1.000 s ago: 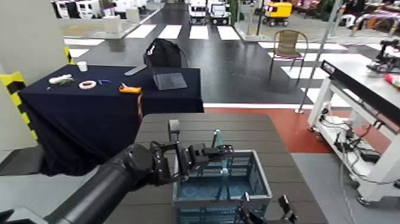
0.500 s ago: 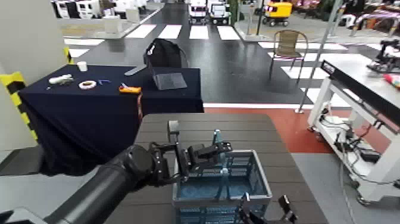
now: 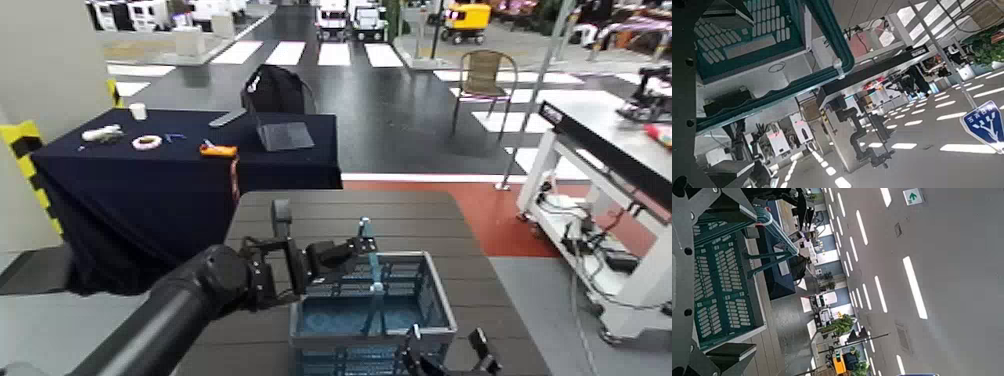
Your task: Place the crate on the table.
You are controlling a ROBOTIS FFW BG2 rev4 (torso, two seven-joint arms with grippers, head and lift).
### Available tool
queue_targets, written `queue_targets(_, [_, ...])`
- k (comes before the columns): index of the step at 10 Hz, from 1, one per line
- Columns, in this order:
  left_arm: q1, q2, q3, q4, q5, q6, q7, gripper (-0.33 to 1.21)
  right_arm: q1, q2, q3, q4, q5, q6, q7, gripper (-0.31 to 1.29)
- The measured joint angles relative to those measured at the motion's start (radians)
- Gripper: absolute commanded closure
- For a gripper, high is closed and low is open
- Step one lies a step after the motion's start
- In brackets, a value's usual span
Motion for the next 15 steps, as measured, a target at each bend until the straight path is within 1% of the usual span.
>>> queue_targets(1, [0.04,0.02,0.046,-0.085,-0.047,0.004,0.069,0.07,0.001,0.0,-0.002,-0.001,0.0,0.001,0.0,0.14])
queue_targets(2, [0.093,0.047,0.093,-0.2,-0.074,0.008,0.169,0.07,0.003,0.0,-0.004,-0.003,0.0,0.004,0.0,0.14])
queue_targets(3, [0.15,0.069,0.138,-0.319,-0.095,0.001,0.247,0.09,0.004,0.0,-0.007,-0.005,0.0,0.006,0.0,0.14])
queue_targets(4, [0.205,0.082,0.181,-0.433,-0.136,-0.011,0.303,0.09,0.005,0.0,-0.009,-0.006,0.0,0.008,0.0,0.14])
queue_targets(6, [0.326,0.1,0.246,-0.652,-0.222,-0.052,0.43,0.1,0.009,-0.001,-0.015,-0.009,0.0,0.009,0.0,0.14])
queue_targets(7, [0.398,0.099,0.28,-0.759,-0.274,-0.08,0.475,0.1,0.011,0.0,-0.017,-0.011,0.0,0.01,0.001,0.14])
queue_targets(8, [0.47,0.084,0.315,-0.852,-0.354,-0.109,0.495,0.1,0.012,0.0,-0.02,-0.011,0.0,0.01,0.002,0.14])
queue_targets(9, [0.54,0.075,0.333,-0.921,-0.423,-0.155,0.527,0.1,0.014,0.001,-0.023,-0.011,0.002,0.01,0.002,0.14])
queue_targets(11, [0.658,0.08,0.328,-0.991,-0.519,-0.296,0.578,0.1,0.018,0.002,-0.029,-0.014,0.007,0.009,0.003,0.14])
queue_targets(13, [0.753,0.09,0.315,-1.012,-0.603,-0.483,0.62,0.1,0.022,0.005,-0.036,-0.017,0.015,0.01,0.003,0.14])
queue_targets(15, [0.837,0.087,0.323,-1.019,-0.686,-0.594,0.645,0.1,0.027,0.008,-0.043,-0.024,0.025,0.017,0.003,0.14])
